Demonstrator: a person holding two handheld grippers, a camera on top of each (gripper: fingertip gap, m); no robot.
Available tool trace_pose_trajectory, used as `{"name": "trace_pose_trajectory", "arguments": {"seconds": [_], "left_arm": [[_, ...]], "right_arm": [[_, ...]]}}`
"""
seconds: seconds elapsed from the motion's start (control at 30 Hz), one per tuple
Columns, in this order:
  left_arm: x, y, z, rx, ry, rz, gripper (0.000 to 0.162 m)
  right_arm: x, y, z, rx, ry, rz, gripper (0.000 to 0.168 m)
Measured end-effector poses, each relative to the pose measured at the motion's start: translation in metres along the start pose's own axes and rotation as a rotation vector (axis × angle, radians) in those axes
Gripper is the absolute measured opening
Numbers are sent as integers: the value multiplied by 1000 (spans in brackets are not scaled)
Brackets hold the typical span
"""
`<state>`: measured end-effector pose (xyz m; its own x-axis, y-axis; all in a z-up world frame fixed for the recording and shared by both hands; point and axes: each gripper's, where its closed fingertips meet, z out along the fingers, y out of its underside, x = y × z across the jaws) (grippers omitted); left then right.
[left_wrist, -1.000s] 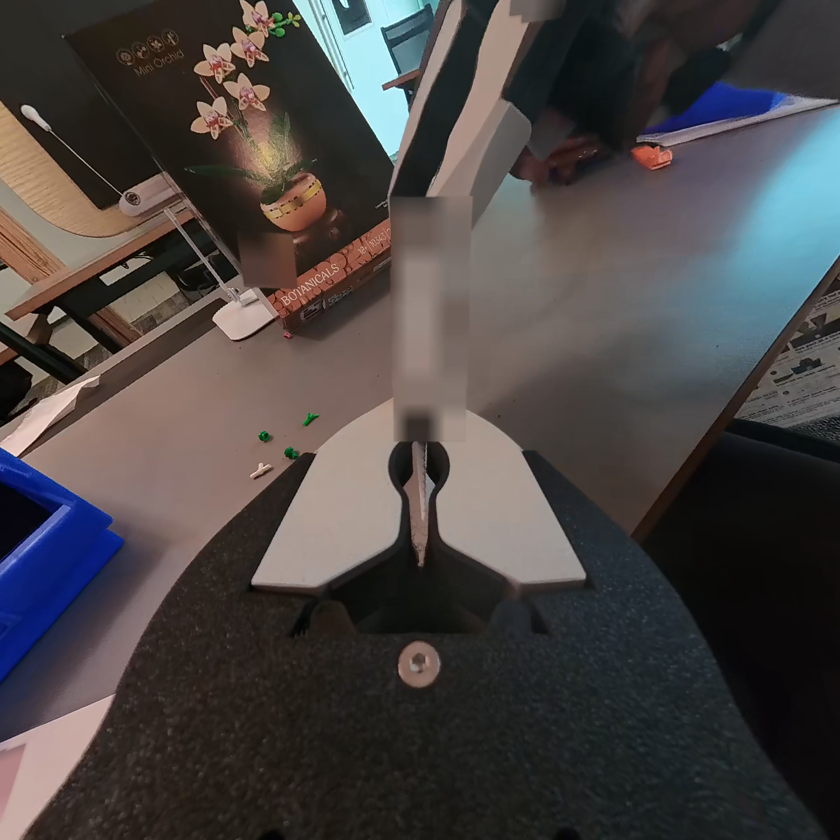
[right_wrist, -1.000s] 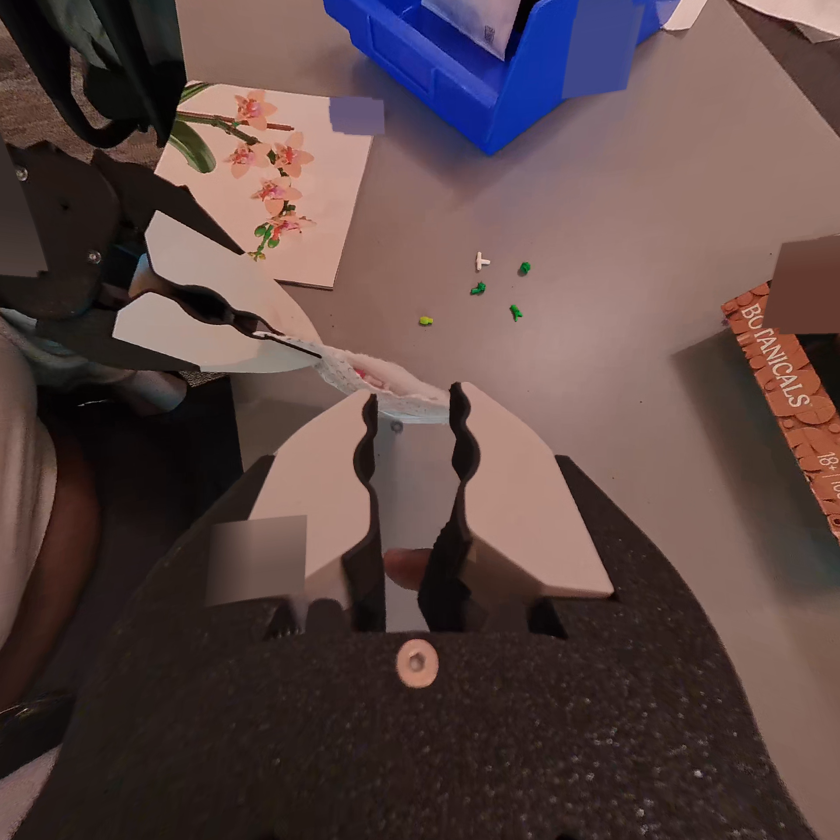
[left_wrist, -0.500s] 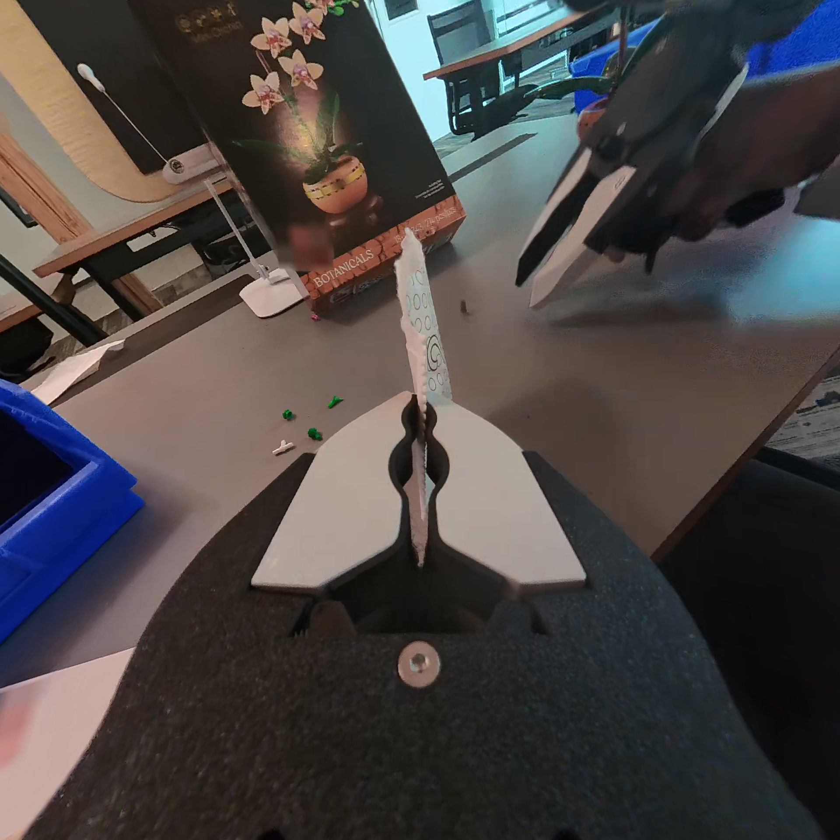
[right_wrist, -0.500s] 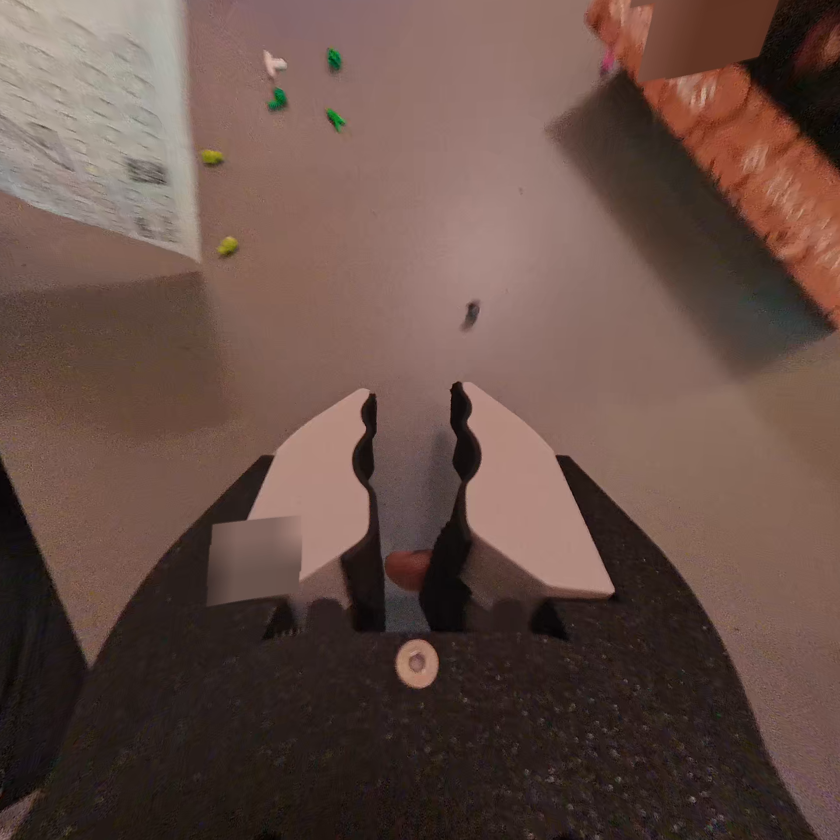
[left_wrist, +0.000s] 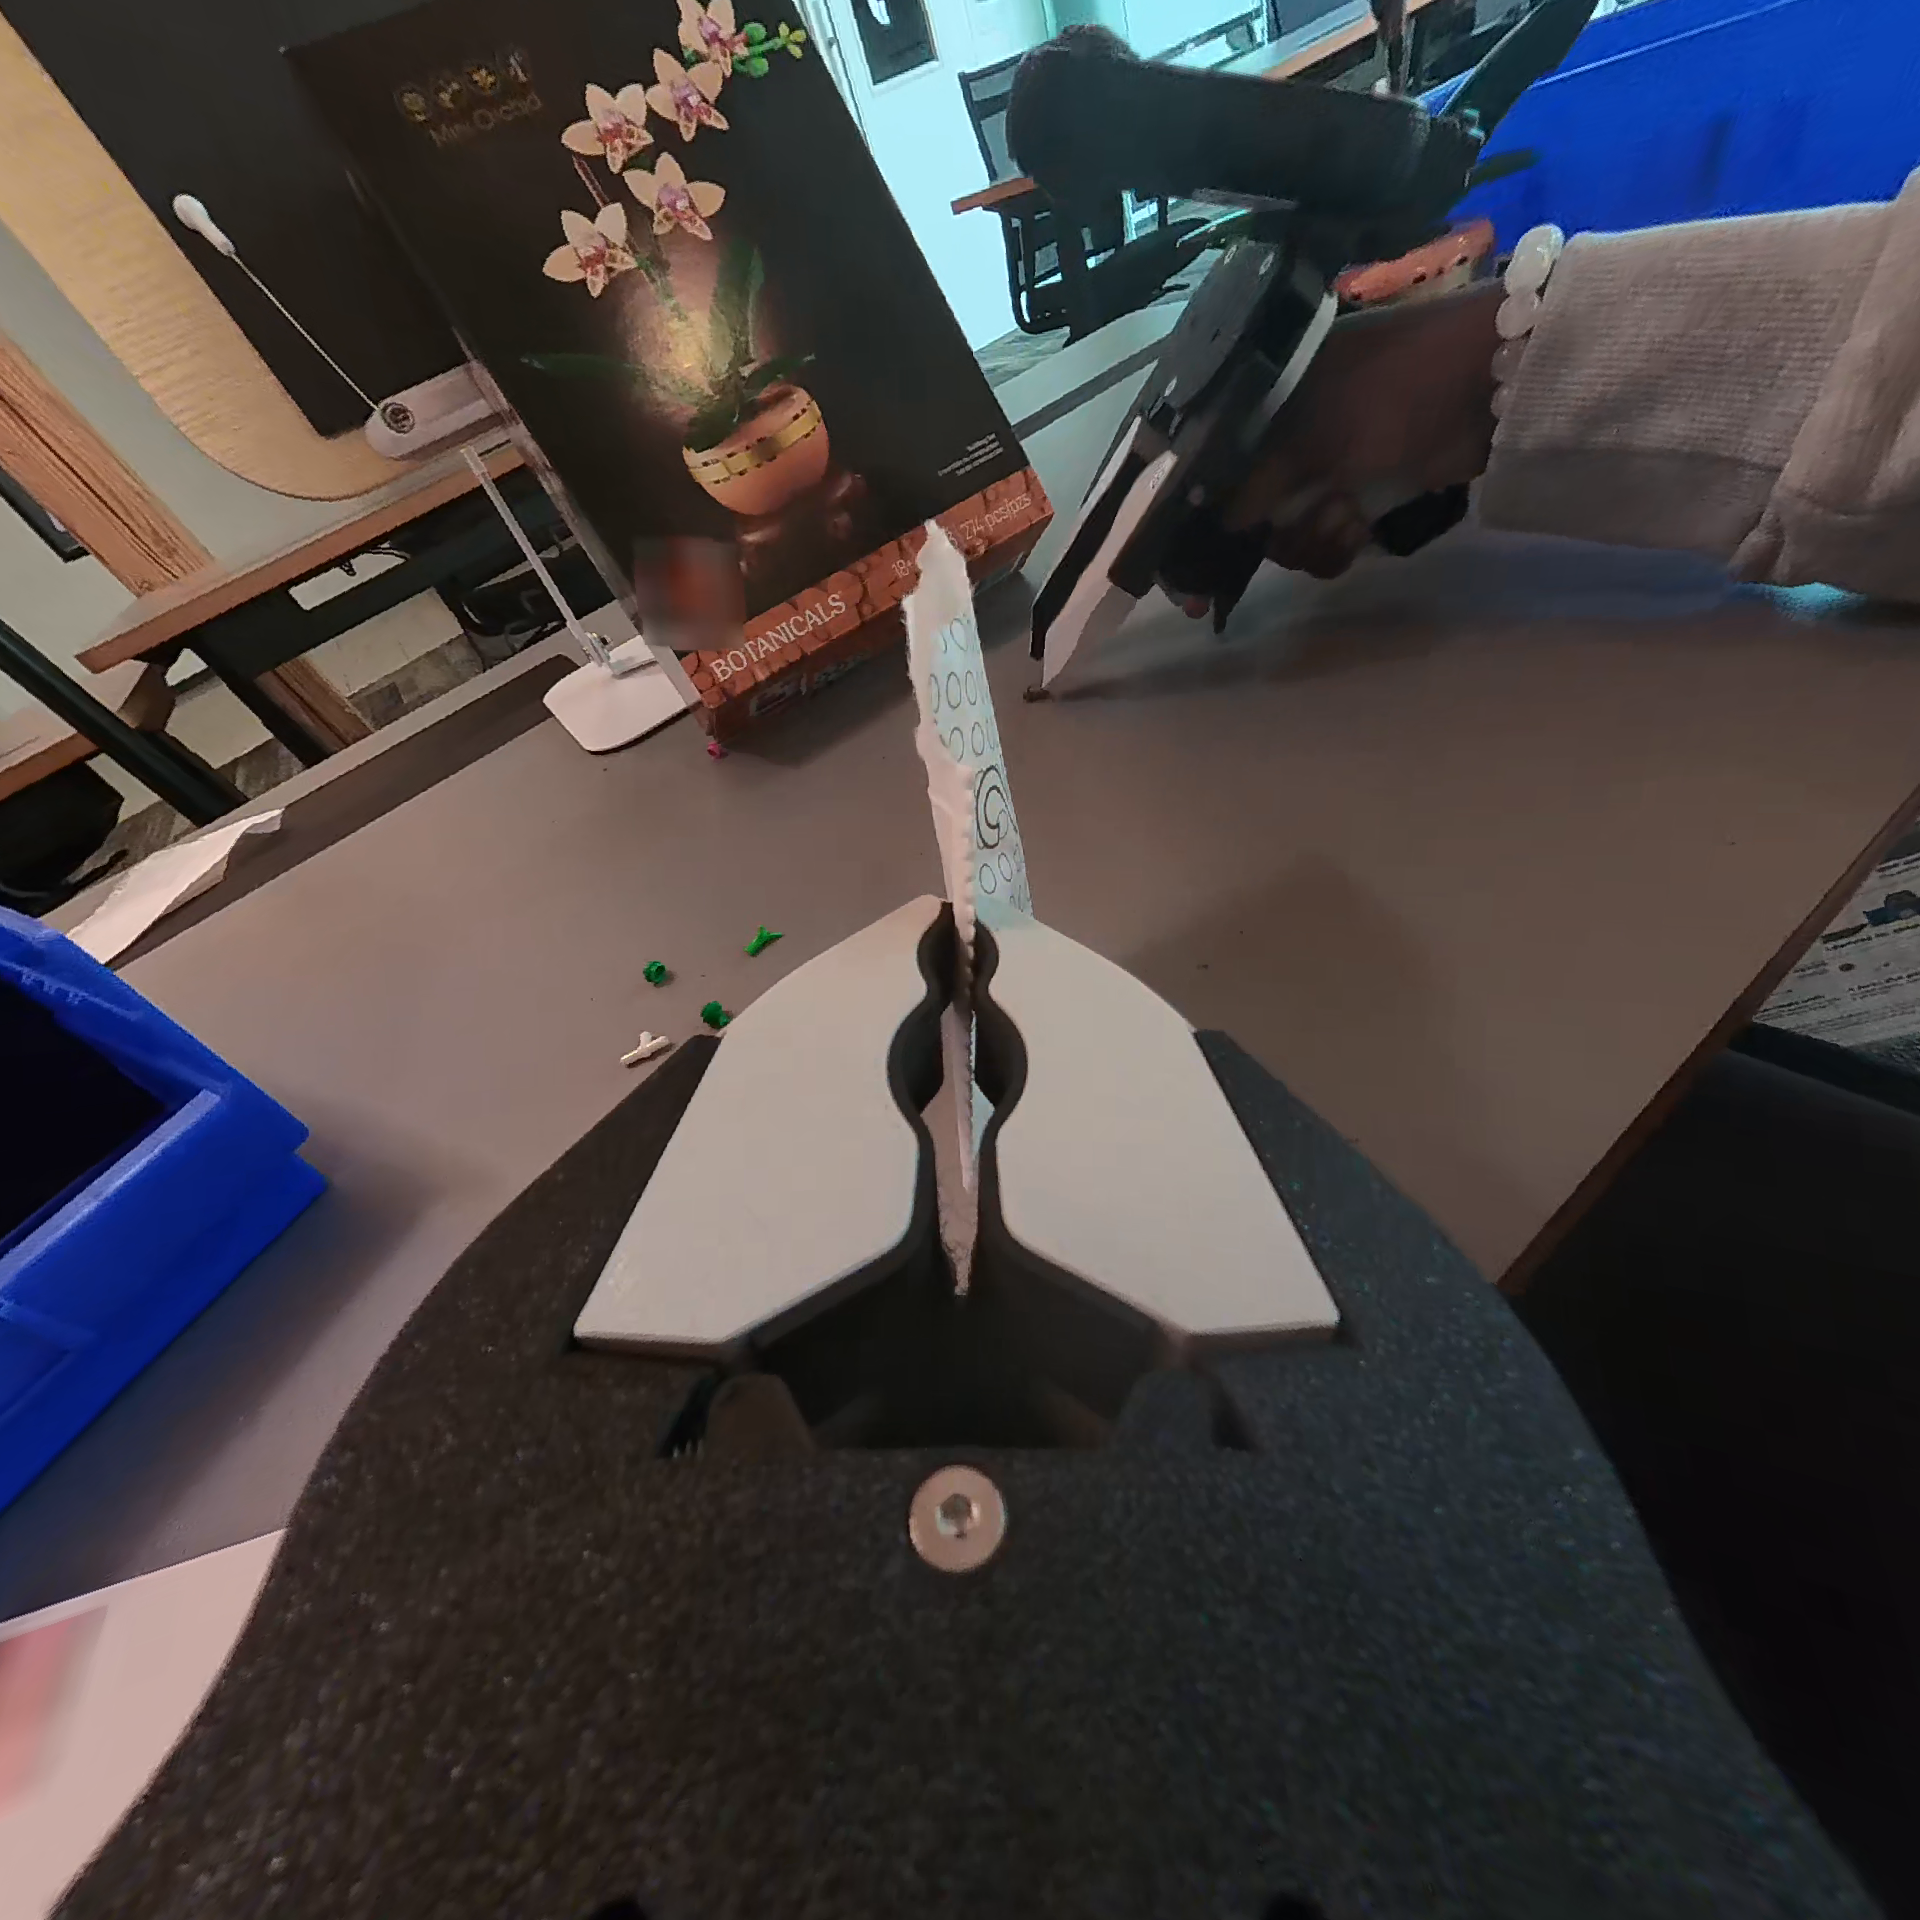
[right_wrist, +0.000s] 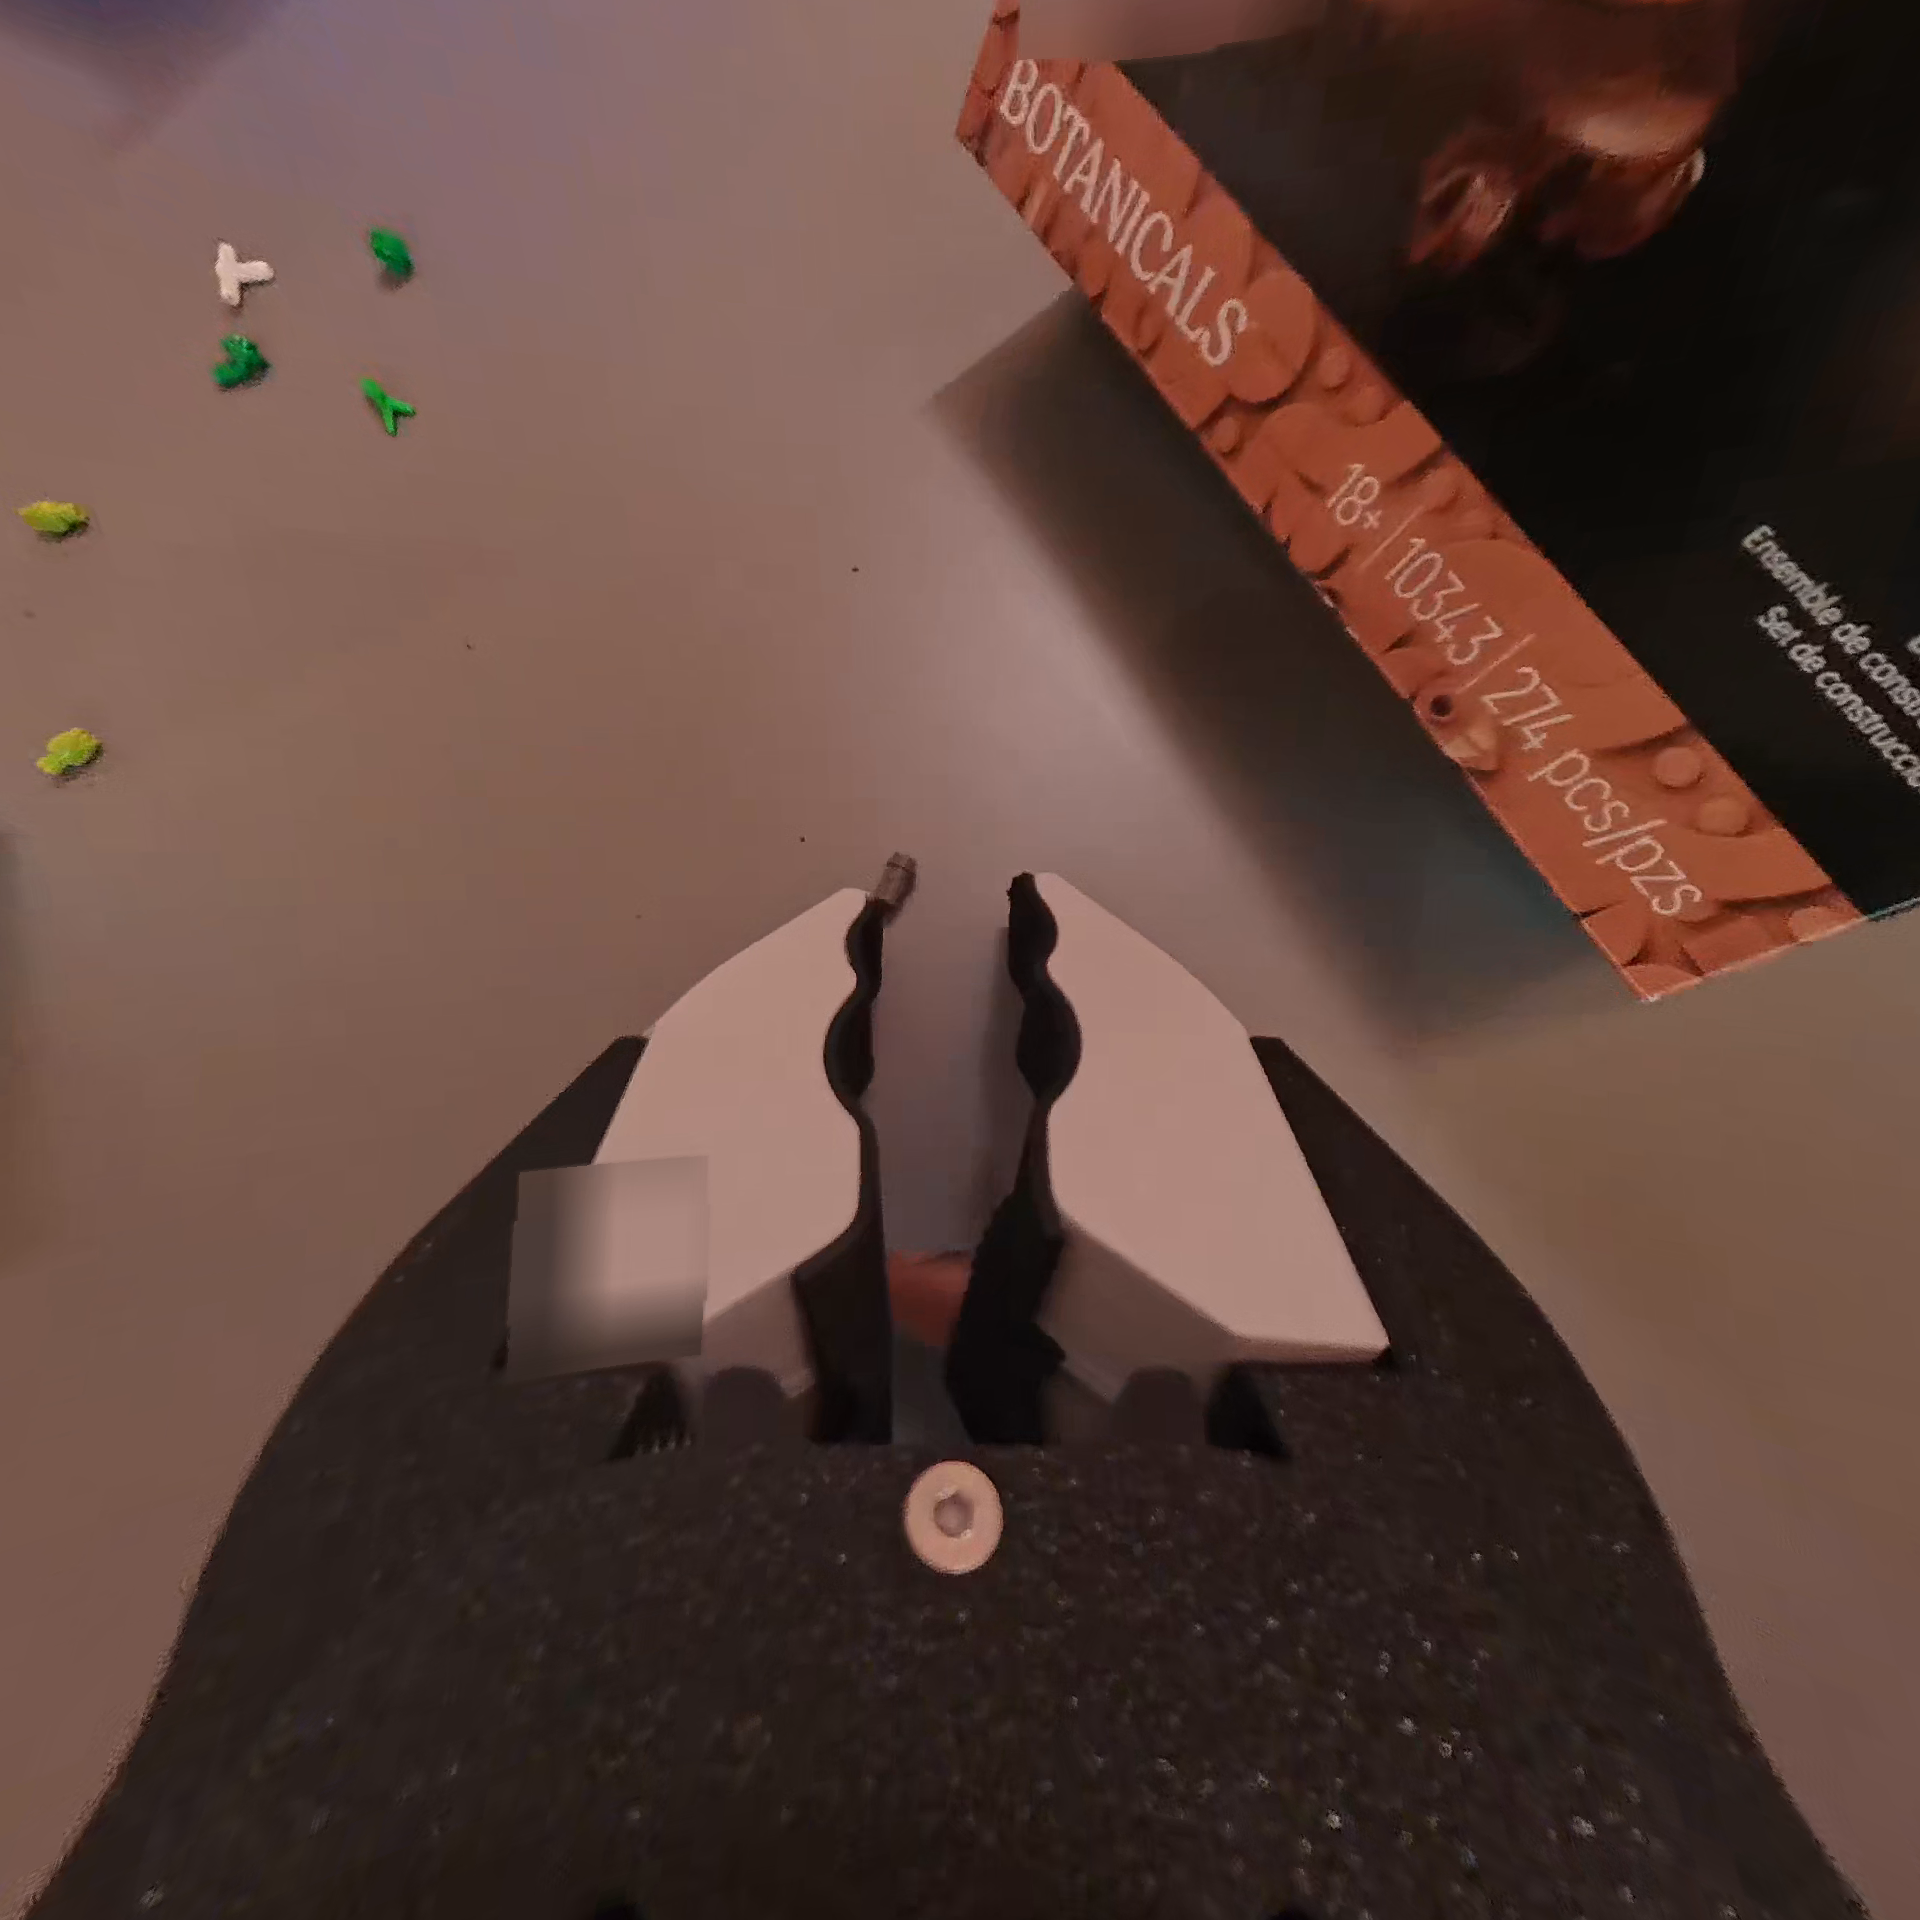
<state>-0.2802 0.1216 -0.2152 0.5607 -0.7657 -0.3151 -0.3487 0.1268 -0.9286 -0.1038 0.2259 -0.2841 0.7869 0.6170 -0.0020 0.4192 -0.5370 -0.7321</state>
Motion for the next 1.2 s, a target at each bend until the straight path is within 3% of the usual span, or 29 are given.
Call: {"name": "trace_pose_trajectory", "arguments": {"seconds": [0.13,0.2,0.43,0.6,0.7,0.87,1.2], "left_arm": [[1,0,0,1,4,4,0],[1,1,0,0,3,6,0],[-1,1,-1,-3,-1,0,0],[-1,2,0,-8,-3,6,0],[1,1,0,-7,0,7,0],[2,0,0,-4,2,11,0],[3,1,0,-5,4,13,0]], "right_arm": [[-4,-2,4,-10,-18,5,19],[-3,-2,7,-18,-12,6,6],[-11,-9,0,21,-71,47,4],[-88,-80,-52,316,-299,25,4],[-138,-101,-74,384,-378,-79,4],[-165,-95,-66,331,-386,-145,4],[-162,-79,-61,234,-331,-197,11]]}}
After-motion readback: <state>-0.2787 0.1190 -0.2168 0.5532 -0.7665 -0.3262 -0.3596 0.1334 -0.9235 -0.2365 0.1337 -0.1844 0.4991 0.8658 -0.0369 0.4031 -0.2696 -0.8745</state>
